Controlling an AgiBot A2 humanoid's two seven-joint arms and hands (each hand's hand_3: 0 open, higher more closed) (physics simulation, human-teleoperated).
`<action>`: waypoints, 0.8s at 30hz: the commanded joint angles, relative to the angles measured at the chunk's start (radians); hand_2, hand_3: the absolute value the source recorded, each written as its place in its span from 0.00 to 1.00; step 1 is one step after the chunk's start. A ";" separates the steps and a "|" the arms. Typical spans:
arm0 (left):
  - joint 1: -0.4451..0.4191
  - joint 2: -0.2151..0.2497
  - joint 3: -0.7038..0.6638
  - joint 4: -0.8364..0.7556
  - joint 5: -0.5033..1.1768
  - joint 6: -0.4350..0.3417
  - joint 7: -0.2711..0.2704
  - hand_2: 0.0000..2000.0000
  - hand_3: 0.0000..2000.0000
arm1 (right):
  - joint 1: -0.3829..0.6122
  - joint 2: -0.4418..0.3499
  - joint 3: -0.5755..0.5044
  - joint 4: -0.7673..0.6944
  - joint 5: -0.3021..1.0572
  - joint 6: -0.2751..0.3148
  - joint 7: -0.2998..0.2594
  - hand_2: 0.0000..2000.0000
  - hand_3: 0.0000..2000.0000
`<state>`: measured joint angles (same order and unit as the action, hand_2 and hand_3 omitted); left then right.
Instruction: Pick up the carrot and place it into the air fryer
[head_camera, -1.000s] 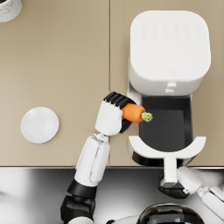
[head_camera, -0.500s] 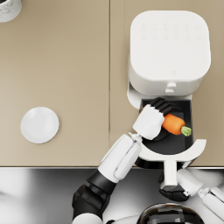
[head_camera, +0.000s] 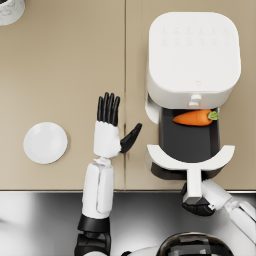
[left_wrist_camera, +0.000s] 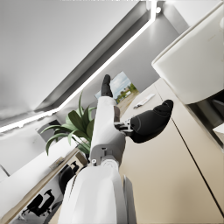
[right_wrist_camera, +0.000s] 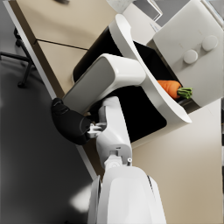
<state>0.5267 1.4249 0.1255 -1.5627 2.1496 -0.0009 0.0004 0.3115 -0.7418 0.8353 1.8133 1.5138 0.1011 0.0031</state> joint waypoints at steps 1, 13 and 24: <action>-0.004 -0.001 -0.187 0.008 0.000 0.000 0.000 0.00 0.00 | 0.109 -0.266 0.019 -0.045 0.001 0.002 -0.001 1.00 1.00; 0.106 -0.029 -0.336 0.054 -0.001 0.001 0.000 0.00 0.00 | 0.349 -0.407 -0.001 -0.387 0.004 0.031 0.006 1.00 1.00; 0.103 -0.037 -0.324 0.033 -0.001 0.001 0.000 0.00 0.00 | 0.610 -0.599 0.004 -0.923 0.004 0.073 0.017 1.00 1.00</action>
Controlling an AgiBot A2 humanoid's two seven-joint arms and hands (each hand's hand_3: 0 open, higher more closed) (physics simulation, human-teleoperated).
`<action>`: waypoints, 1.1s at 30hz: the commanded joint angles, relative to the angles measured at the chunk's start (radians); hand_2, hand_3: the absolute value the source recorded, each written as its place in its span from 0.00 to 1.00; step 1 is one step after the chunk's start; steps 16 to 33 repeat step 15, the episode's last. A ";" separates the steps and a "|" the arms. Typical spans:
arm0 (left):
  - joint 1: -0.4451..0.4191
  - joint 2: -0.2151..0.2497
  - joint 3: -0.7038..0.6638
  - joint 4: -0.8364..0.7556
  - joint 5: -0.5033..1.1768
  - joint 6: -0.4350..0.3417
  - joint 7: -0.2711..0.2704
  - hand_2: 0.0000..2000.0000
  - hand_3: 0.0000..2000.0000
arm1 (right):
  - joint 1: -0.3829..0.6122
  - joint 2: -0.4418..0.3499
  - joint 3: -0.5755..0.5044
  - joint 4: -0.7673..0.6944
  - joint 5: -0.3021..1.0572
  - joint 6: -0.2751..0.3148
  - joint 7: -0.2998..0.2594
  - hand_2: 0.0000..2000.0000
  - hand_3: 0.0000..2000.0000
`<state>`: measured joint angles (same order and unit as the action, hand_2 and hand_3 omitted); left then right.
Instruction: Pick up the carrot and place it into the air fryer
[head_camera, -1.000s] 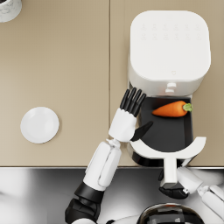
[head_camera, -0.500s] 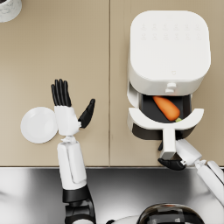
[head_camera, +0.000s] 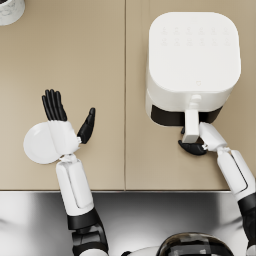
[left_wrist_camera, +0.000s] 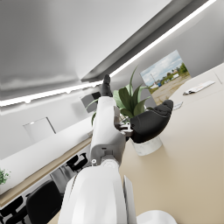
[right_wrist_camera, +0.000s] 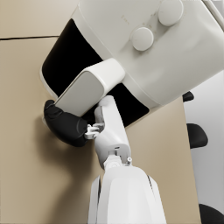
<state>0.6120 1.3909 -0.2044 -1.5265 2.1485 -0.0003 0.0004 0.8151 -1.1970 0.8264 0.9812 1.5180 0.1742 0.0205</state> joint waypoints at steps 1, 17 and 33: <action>0.011 -0.002 0.008 -0.009 0.000 0.000 0.000 0.00 0.00 | 0.106 -0.131 0.020 -0.078 -0.001 0.041 0.005 1.00 1.00; -0.018 0.000 0.011 -0.011 0.000 0.000 0.000 0.00 0.00 | 0.071 -0.014 0.035 -0.079 -0.005 0.145 0.008 1.00 1.00; -0.018 0.000 0.011 -0.011 0.000 0.000 0.000 0.00 0.00 | 0.071 -0.014 0.035 -0.079 -0.005 0.145 0.008 1.00 1.00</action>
